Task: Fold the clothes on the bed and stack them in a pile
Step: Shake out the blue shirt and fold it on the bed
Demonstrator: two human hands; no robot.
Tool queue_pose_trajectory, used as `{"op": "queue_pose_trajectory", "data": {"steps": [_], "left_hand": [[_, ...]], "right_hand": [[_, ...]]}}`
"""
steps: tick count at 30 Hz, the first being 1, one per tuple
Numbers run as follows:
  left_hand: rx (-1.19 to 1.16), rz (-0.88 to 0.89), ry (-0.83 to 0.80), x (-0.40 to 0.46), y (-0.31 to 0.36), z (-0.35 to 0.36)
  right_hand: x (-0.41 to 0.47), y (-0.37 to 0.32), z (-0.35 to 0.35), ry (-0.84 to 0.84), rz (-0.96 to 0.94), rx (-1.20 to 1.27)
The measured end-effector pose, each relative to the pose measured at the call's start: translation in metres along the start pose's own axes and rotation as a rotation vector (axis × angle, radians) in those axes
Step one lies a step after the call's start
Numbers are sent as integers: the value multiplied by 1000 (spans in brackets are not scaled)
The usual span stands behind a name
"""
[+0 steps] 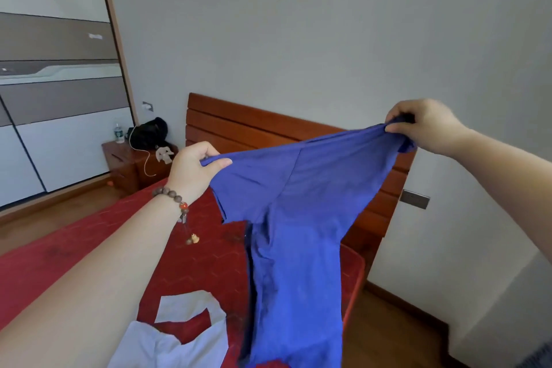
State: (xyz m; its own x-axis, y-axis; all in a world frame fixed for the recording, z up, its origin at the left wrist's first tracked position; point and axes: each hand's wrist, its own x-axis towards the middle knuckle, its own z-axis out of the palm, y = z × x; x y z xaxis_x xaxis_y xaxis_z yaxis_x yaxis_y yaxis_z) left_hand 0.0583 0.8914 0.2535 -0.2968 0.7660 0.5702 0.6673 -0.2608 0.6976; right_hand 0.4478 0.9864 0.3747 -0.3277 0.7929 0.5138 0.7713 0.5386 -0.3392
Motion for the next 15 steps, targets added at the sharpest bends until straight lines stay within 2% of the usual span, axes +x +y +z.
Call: {"op": "queue_pose_trajectory", "data": {"steps": [2, 5, 8, 11, 13, 15], "left_hand": [[11, 0, 28, -8, 4, -3], [32, -11, 24, -27, 15, -2], [67, -7, 60, -50, 30, 1], [77, -43, 52, -76, 49, 9], [66, -80, 48, -93, 64, 16], [42, -120, 43, -113, 79, 24]], "right_hand": [[-4, 4, 1, 67, -28, 20], [-12, 14, 2, -81, -56, -109], [-20, 26, -3, -34, -130, -91], [-34, 41, -12, -98, -192, -143], [-47, 54, -18, -28, -215, -91], [-59, 67, -22, -40, -235, -82]]}}
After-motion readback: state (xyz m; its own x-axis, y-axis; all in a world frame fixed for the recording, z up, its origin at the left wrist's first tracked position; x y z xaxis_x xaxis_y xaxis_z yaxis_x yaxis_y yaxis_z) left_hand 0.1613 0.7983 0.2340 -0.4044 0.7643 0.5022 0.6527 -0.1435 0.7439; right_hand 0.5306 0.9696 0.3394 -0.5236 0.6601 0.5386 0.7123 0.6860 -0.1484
